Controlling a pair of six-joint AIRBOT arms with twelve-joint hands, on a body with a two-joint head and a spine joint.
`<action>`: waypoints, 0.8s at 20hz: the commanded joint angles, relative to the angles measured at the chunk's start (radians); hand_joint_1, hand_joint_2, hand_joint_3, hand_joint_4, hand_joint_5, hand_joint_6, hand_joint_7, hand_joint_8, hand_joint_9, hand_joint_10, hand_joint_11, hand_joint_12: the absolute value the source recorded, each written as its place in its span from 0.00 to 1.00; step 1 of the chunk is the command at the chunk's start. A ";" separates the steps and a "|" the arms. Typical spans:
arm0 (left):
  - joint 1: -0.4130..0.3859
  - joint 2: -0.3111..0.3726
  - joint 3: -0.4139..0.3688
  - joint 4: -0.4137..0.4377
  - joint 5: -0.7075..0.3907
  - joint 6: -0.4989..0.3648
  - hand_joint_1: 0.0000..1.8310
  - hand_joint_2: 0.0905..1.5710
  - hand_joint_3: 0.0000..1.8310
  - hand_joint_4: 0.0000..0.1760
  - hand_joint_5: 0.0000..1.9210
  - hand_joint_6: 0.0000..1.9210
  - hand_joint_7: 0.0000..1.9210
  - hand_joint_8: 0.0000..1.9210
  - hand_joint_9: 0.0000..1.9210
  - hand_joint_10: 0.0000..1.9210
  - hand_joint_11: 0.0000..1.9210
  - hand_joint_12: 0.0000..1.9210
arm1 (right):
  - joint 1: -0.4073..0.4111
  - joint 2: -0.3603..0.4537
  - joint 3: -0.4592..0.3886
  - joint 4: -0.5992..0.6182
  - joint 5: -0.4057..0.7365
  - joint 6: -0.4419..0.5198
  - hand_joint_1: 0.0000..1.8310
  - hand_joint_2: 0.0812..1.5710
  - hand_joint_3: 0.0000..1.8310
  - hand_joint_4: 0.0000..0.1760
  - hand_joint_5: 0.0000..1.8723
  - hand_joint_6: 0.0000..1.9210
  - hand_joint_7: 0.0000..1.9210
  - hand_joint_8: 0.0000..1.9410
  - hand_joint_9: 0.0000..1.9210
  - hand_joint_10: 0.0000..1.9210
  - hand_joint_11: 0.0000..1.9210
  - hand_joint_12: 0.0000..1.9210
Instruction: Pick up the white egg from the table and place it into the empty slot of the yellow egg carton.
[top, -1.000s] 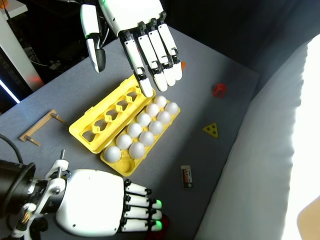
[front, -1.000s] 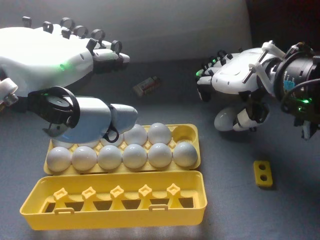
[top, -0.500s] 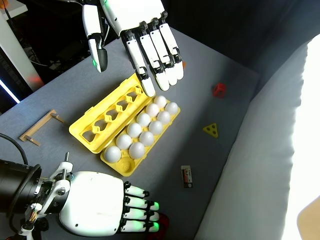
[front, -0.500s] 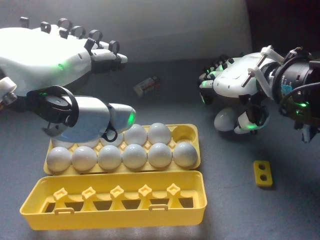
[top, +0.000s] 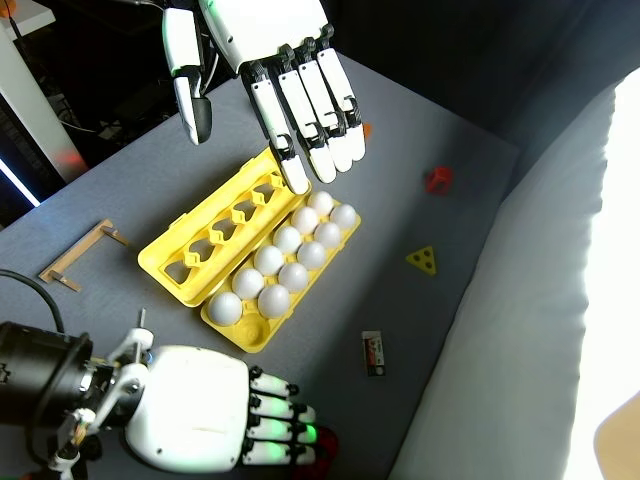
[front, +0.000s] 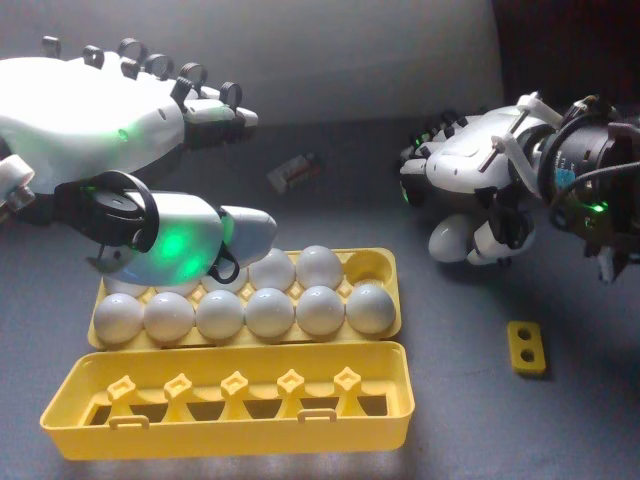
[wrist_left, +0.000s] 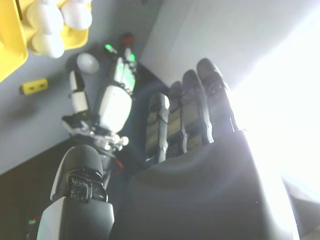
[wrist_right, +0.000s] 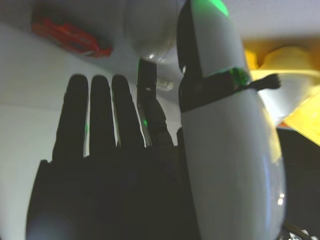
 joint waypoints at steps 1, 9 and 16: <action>-0.018 -0.001 -0.002 0.058 -0.029 0.001 0.01 0.82 0.00 0.19 0.08 0.00 0.06 0.00 0.06 0.00 0.00 0.24 | 0.001 -0.006 0.003 -0.028 0.017 0.002 0.63 0.64 0.01 0.00 0.05 0.43 0.00 0.00 0.00 0.00 0.00 0.00; -0.024 -0.002 -0.001 0.058 -0.028 0.001 0.02 0.82 0.00 0.18 0.09 0.00 0.06 0.00 0.06 0.00 0.00 0.24 | -0.010 -0.016 0.006 -0.027 0.017 0.005 0.63 0.64 0.01 0.00 0.06 0.37 0.00 0.00 0.00 0.00 0.00 0.00; -0.037 -0.007 0.003 0.048 -0.021 0.001 0.01 0.82 0.00 0.18 0.09 0.00 0.06 0.00 0.06 0.00 0.00 0.24 | -0.016 -0.021 0.006 -0.023 0.011 0.005 0.63 0.64 0.01 0.00 0.07 0.46 0.00 0.00 0.00 0.00 0.00 0.00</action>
